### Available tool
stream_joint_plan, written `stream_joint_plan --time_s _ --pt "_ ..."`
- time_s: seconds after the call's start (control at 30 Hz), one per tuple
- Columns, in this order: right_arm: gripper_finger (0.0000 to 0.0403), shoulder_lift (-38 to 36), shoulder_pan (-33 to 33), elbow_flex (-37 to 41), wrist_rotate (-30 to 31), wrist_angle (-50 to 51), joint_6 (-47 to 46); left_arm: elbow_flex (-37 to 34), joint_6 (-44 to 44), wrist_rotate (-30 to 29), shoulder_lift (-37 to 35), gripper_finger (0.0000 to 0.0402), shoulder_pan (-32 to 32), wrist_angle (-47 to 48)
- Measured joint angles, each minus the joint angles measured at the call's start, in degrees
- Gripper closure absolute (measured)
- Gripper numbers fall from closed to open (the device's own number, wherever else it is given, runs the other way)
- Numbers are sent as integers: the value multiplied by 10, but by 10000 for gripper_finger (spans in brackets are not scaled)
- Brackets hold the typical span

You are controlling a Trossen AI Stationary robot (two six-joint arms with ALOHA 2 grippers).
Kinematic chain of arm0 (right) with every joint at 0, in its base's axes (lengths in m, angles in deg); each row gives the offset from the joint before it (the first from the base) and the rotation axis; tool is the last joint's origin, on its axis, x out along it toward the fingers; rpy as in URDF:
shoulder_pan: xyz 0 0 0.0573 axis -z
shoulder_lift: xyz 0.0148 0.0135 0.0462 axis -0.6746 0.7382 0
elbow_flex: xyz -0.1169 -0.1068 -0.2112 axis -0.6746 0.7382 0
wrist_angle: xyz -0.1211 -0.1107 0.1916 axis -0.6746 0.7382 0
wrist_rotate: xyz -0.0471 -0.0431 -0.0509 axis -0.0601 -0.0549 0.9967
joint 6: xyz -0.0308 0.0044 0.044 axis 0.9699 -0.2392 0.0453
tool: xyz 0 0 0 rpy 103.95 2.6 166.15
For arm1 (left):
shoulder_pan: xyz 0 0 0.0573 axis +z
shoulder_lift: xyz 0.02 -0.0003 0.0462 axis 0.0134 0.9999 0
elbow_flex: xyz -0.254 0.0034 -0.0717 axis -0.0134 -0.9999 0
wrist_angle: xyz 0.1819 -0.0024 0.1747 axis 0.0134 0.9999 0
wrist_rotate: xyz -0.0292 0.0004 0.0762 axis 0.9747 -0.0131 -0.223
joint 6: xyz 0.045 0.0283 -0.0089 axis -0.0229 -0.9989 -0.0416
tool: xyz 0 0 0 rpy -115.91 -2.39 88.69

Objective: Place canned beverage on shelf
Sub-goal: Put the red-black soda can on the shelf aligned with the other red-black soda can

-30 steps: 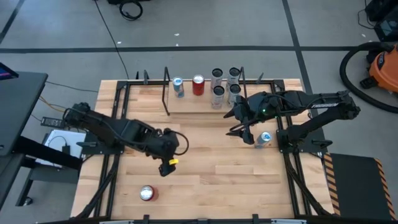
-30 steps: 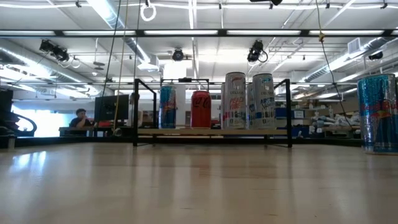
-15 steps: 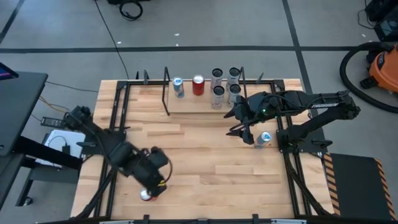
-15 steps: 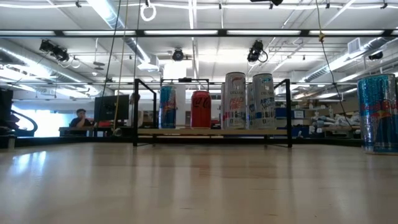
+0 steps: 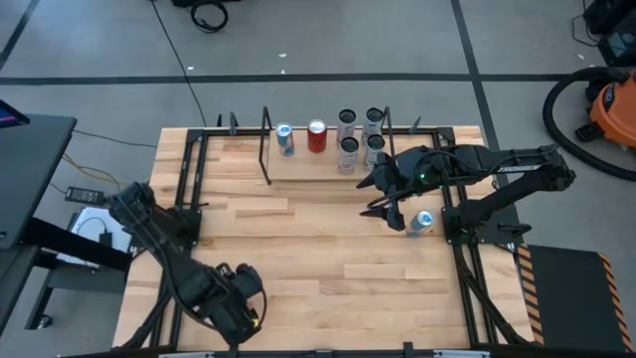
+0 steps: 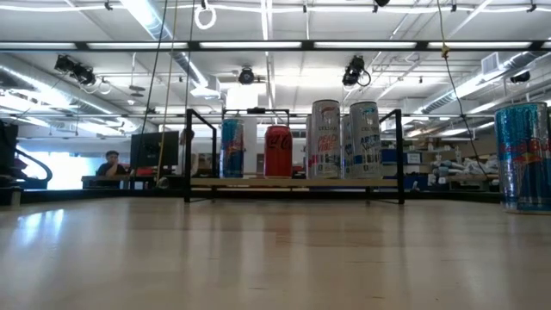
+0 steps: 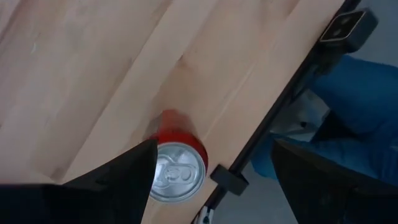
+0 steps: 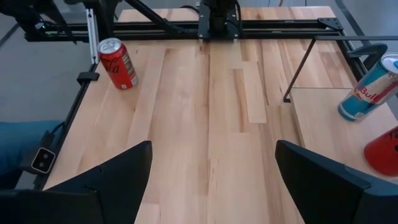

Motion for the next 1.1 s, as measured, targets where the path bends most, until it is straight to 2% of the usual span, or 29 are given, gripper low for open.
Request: stream_joint_plan --time_s 0.3,0.83,1.1 --pt "52 0 0 0 -5 -5 0 0 65 8 13 86 -25 107" --pt "53 0 0 0 -15 -9 -15 -1 96 9 19 86 -33 89" --pt "53 0 -9 0 -16 -17 -15 -36 98 31 20 86 -31 53"
